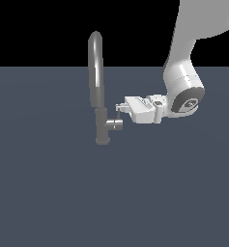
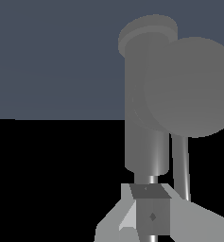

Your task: Turn on the faucet by rotating a designated handle.

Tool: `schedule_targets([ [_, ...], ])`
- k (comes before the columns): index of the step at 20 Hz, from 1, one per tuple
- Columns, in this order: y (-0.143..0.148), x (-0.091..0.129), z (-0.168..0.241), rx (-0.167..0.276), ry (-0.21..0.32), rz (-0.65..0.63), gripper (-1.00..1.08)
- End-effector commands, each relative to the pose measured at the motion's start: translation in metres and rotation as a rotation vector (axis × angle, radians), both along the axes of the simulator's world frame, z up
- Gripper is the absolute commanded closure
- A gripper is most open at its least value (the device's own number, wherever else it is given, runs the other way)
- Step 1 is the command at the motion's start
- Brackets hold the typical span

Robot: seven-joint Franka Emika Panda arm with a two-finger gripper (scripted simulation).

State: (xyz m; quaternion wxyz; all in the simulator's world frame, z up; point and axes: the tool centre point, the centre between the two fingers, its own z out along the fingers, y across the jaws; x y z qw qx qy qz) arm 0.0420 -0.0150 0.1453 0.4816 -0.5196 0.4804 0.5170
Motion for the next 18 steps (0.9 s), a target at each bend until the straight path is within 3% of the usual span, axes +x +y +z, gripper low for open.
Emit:
schedule_targets([
  [1,0.0,0.0,0.0,0.0,0.0,0.0,1.08],
  [13,-0.003,-0.036,0.0,0.001,0.0,0.002,1.08],
  [15,-0.002,-0.028,0.003,-0.002,-0.011,-0.002,1.08],
  [18,-0.003,-0.04,-0.003,-0.001,-0.008,-0.001,1.08],
])
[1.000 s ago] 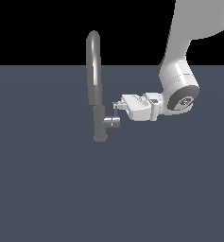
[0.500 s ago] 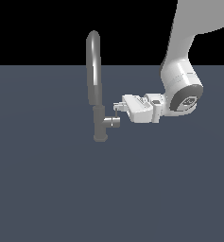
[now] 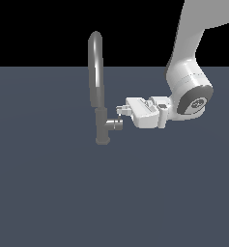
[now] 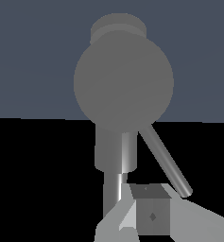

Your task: Turn on the faucet by rotating a designated handle.

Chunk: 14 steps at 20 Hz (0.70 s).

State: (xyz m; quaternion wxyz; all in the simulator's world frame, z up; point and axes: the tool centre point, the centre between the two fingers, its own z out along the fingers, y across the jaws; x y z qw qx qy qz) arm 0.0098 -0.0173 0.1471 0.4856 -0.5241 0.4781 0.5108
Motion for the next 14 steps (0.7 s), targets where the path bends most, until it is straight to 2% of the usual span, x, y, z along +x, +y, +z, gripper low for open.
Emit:
schedule_targets([
  [1,-0.001,-0.012,-0.007,0.003,0.01,0.003,1.08],
  [6,-0.003,-0.032,-0.019,0.005,0.017,0.005,1.08],
  [7,-0.003,-0.032,-0.019,0.005,0.017,0.005,1.08],
  [8,-0.002,-0.021,-0.009,0.002,-0.005,0.004,1.08],
  [14,-0.004,-0.046,-0.046,0.005,0.015,0.006,1.08],
])
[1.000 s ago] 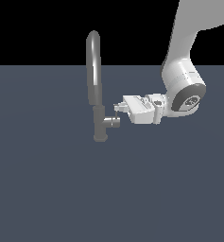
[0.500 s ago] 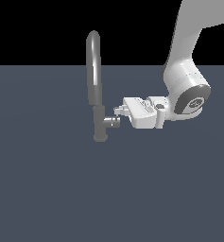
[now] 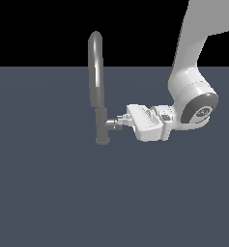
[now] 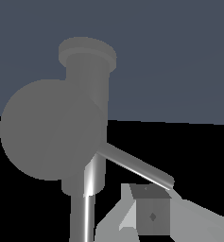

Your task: Turn on the faucet by rotating a designated handle.

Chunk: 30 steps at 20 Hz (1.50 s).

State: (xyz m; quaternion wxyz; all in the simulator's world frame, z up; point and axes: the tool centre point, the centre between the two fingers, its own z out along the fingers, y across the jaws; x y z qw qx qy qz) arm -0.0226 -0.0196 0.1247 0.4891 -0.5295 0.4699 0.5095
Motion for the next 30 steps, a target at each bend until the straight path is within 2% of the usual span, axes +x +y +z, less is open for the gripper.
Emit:
schedule_targets([
  [1,-0.001,-0.014,-0.024,-0.001,0.033,-0.003,1.08],
  [2,0.0,-0.002,-0.004,0.001,0.002,0.0,1.08],
  [11,-0.001,-0.013,-0.055,0.0,0.032,-0.003,1.08],
  [12,0.0,-0.004,-0.032,0.005,-0.002,0.003,1.08],
  [24,0.0,0.002,-0.085,0.0,0.034,-0.003,1.08],
  [25,0.0,0.002,-0.085,0.0,0.034,-0.003,1.08],
  [26,-0.003,0.013,-0.049,0.012,-0.021,0.01,1.08],
  [30,-0.002,0.018,-0.063,0.009,-0.006,0.007,1.08],
])
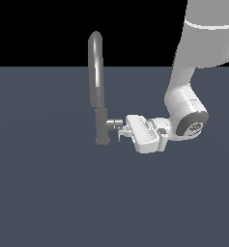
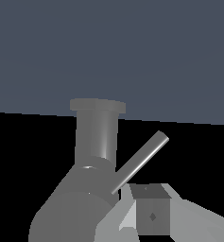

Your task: Turn on the faucet by rotating a designated handle.

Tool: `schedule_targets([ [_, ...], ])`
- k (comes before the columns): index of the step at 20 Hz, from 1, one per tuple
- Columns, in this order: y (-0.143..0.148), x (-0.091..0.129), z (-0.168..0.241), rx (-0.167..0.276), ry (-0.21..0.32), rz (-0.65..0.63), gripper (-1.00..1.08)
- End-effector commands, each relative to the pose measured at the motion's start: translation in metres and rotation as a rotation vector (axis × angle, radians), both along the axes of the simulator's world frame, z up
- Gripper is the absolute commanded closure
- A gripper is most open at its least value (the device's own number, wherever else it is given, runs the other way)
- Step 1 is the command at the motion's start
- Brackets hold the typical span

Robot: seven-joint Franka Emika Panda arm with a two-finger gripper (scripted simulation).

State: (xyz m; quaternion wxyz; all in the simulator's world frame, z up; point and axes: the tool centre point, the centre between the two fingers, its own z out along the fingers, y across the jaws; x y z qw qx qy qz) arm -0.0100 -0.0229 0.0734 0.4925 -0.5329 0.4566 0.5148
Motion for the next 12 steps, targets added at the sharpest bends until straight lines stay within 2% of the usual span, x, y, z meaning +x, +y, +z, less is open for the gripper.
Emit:
schedule_targets([
  [1,0.002,0.006,-0.016,-0.011,0.012,-0.013,1.08],
  [12,0.005,0.017,-0.05,-0.019,0.047,-0.021,1.08],
])
